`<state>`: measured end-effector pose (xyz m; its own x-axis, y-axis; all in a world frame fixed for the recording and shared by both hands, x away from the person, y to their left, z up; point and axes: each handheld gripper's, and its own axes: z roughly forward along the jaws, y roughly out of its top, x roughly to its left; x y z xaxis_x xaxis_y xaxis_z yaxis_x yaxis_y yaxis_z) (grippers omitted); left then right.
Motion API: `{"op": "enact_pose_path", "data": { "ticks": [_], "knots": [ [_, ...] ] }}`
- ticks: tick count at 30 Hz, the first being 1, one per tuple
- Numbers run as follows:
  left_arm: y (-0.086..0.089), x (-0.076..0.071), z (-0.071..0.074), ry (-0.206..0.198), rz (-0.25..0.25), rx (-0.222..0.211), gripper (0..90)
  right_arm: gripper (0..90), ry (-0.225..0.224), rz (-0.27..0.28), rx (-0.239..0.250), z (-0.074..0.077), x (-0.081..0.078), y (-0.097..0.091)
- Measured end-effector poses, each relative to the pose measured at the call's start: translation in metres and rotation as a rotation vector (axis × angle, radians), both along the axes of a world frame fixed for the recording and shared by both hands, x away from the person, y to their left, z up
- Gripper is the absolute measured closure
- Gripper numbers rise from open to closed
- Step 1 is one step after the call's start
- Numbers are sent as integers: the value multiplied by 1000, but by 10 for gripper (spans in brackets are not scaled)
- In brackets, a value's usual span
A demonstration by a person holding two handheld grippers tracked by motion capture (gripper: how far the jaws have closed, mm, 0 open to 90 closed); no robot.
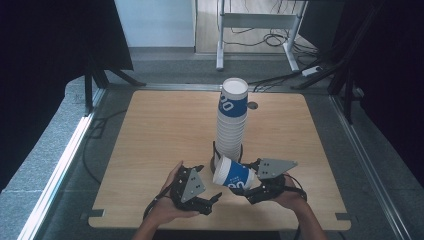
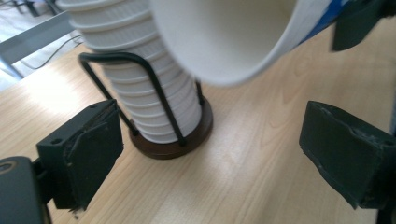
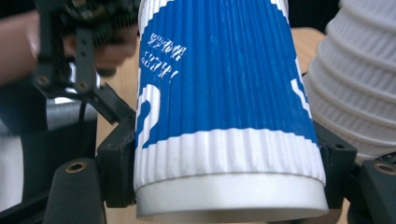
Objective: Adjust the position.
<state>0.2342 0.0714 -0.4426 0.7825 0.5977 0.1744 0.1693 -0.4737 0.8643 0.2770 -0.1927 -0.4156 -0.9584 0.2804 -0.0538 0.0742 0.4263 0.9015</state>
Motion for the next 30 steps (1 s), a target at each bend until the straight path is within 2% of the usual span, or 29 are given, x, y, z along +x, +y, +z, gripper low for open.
{"op": "enact_pose_path", "data": {
  "ticks": [2,5,7,10,12,14,19,23,30],
  "knots": [
    [2,2,-2,12,36,-30,80,272,6,-13,47,-1,0,-3],
    [5,4,-2,22,58,-37,87,272,25,-21,135,-3,-1,-6],
    [11,4,-2,49,66,-80,87,272,32,-17,186,-4,-3,-7],
    [16,3,-3,65,85,-104,92,272,26,-26,224,-9,-7,-8],
    [18,3,-5,73,98,-114,100,272,31,-35,224,-12,-7,-8],
    [21,4,-6,94,92,-141,100,272,35,-49,226,-16,-8,-10],
    [26,6,-4,164,46,-248,100,272,55,-58,284,-26,-7,-14],
    [27,4,-1,189,5,-307,100,272,65,-63,330,-33,-6,-14],
    [30,6,0,249,-58,-414,100,272,78,-31,363,-41,-6,-10]
  ]
}}
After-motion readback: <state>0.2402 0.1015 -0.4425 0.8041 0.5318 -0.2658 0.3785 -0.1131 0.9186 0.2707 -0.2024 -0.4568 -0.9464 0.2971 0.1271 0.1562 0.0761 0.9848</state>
